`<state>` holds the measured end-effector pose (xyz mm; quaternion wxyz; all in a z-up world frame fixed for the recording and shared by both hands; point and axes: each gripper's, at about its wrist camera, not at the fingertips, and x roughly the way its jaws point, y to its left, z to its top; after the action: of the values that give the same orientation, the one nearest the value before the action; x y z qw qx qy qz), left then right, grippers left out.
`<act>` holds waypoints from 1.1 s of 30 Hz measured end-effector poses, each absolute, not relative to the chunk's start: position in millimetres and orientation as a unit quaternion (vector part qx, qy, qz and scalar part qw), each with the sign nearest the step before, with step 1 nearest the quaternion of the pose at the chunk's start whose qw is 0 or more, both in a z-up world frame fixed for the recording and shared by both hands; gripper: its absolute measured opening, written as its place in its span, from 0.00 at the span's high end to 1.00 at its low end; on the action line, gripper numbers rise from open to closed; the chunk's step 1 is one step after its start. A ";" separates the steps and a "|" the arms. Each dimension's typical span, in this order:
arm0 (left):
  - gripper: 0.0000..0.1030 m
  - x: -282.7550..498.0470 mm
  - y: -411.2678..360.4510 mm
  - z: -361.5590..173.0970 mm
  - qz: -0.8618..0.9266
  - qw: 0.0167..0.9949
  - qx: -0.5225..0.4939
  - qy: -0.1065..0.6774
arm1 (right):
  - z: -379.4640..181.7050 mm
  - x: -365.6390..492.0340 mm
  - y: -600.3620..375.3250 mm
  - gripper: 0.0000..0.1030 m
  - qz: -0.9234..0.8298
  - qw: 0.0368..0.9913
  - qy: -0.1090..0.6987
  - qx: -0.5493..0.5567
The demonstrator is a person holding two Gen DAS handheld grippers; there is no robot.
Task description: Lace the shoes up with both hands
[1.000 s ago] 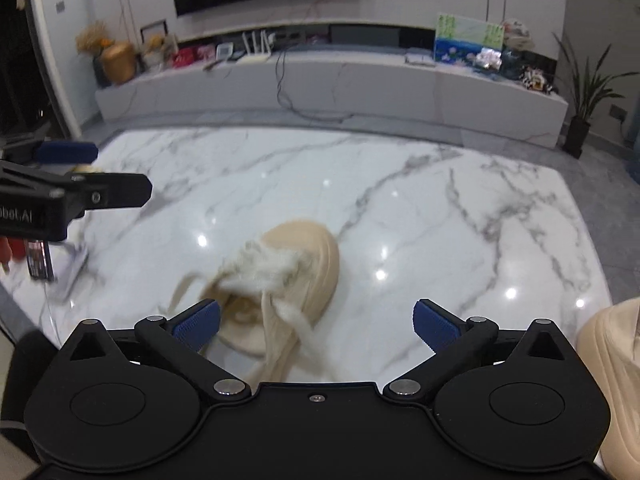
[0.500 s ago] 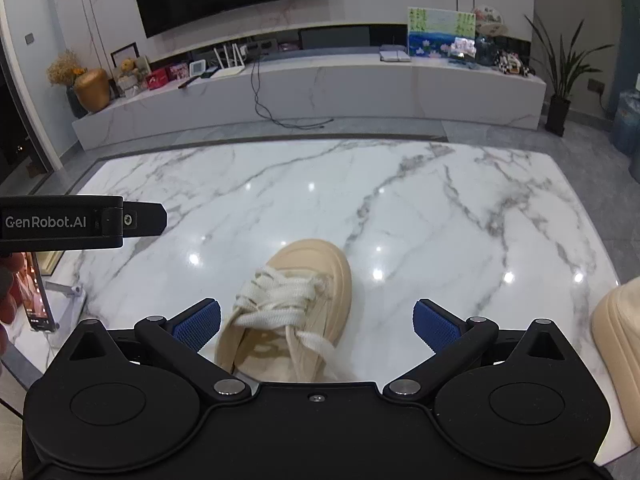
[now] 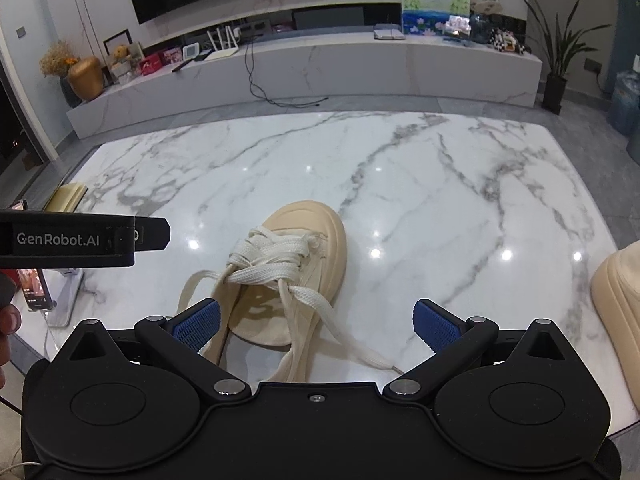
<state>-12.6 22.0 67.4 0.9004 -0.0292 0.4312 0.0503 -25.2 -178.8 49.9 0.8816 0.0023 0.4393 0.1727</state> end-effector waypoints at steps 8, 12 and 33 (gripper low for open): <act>0.02 -14.6 23.2 64.2 0.052 0.898 -0.038 0.436 | 51.8 -26.5 -177.6 0.01 0.171 0.887 0.428 -0.004; 0.02 -16.5 21.0 62.1 0.052 0.896 -0.040 0.439 | 53.5 -28.5 -176.3 0.01 0.173 0.891 0.419 -0.008; 0.02 -12.1 24.4 54.2 0.053 0.892 -0.040 0.448 | 45.3 -28.6 -178.5 0.01 0.169 0.890 0.424 -0.007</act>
<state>-12.1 24.4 54.2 0.8916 -0.0399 0.4480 0.0529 -28.6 -178.5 45.3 0.8900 -0.0072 0.4236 0.1685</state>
